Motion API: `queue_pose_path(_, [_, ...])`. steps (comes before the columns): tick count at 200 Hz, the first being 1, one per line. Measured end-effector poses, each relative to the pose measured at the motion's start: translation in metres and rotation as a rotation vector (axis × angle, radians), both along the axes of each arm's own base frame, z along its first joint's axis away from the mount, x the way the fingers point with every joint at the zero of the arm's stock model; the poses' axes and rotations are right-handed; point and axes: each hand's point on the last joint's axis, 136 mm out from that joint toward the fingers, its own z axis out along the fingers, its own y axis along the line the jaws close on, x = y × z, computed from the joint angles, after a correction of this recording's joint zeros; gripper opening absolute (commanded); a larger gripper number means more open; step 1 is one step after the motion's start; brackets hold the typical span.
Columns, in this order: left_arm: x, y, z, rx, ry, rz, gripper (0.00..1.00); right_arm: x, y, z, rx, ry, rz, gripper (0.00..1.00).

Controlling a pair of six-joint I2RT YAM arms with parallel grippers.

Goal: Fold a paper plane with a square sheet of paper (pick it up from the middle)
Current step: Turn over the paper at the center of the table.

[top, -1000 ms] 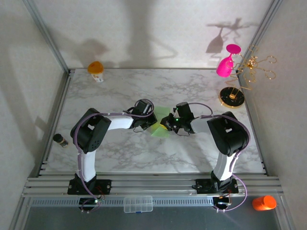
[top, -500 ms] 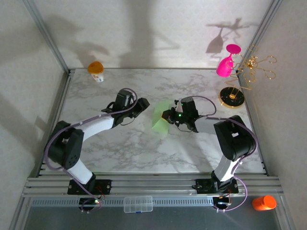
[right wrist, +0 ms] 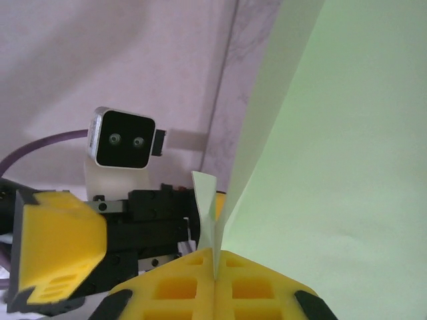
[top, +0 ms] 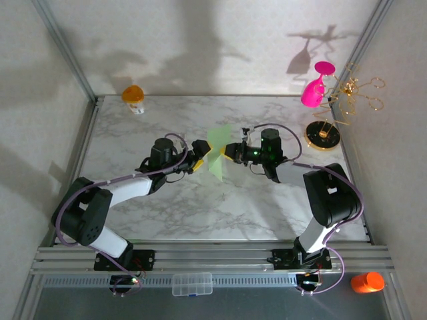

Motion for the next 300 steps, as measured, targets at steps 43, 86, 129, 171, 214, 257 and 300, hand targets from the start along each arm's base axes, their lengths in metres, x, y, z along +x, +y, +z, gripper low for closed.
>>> queue_pose_path(43, [-0.006, -0.015, 0.007, -0.047, -0.007, -0.06, 0.85, -0.004, 0.003, 0.024, 0.087, -0.014, 0.038, 0.03])
queue_pose_path(86, [-0.006, -0.018, 0.014, -0.07, -0.023, -0.075, 0.58, -0.005, 0.001, 0.028, 0.108, -0.004, 0.042, 0.03])
queue_pose_path(129, [-0.005, -0.019, 0.021, -0.089, -0.043, -0.076, 0.36, -0.006, -0.001, 0.024, 0.101, 0.008, 0.045, 0.03])
queue_pose_path(171, [-0.004, -0.019, 0.024, -0.095, -0.055, -0.076, 0.2, -0.007, -0.002, 0.014, 0.07, 0.036, 0.044, 0.13])
queue_pose_path(214, [-0.002, -0.019, 0.022, -0.084, -0.052, -0.071, 0.07, -0.003, -0.006, -0.005, 0.005, 0.06, 0.014, 0.43])
queue_pose_path(257, [0.011, -0.008, 0.005, 0.051, -0.033, -0.03, 0.05, 0.023, -0.039, -0.033, -0.18, 0.08, -0.164, 0.64])
queue_pose_path(300, [0.042, 0.027, 0.002, 0.444, -0.041, 0.089, 0.05, 0.049, -0.083, -0.022, -0.422, -0.055, -0.372, 0.76])
